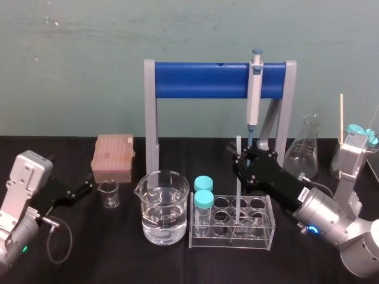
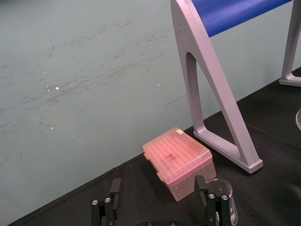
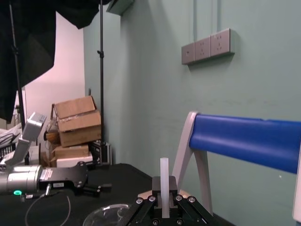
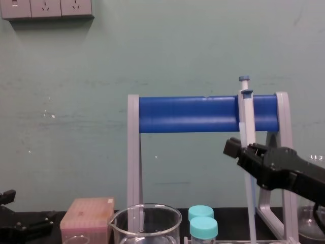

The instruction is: Pick up the stirring rod with one hand, then place it down.

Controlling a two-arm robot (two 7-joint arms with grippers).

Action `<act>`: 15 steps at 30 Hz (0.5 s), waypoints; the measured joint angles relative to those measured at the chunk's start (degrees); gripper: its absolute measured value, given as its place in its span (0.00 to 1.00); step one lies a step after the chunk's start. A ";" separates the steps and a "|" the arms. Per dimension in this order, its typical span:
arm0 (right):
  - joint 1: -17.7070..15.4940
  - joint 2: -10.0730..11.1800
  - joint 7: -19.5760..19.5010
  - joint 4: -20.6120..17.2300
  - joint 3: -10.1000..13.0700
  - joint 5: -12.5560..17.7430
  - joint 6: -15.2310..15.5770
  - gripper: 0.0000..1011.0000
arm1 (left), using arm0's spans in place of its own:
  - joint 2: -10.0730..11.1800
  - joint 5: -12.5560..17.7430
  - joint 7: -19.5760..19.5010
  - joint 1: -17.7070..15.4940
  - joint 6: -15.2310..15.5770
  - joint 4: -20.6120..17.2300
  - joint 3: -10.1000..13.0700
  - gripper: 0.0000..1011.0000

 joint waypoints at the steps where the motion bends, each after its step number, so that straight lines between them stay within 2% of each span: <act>1: 0.02 -0.04 -0.05 0.14 -0.09 -0.10 0.05 0.07 | 0.00 0.00 0.00 0.00 0.00 0.00 0.00 0.99; 15: -0.03 -0.43 -1.27 2.09 -0.92 -1.47 1.48 0.07 | 0.00 0.00 0.00 0.00 0.00 0.00 0.00 0.99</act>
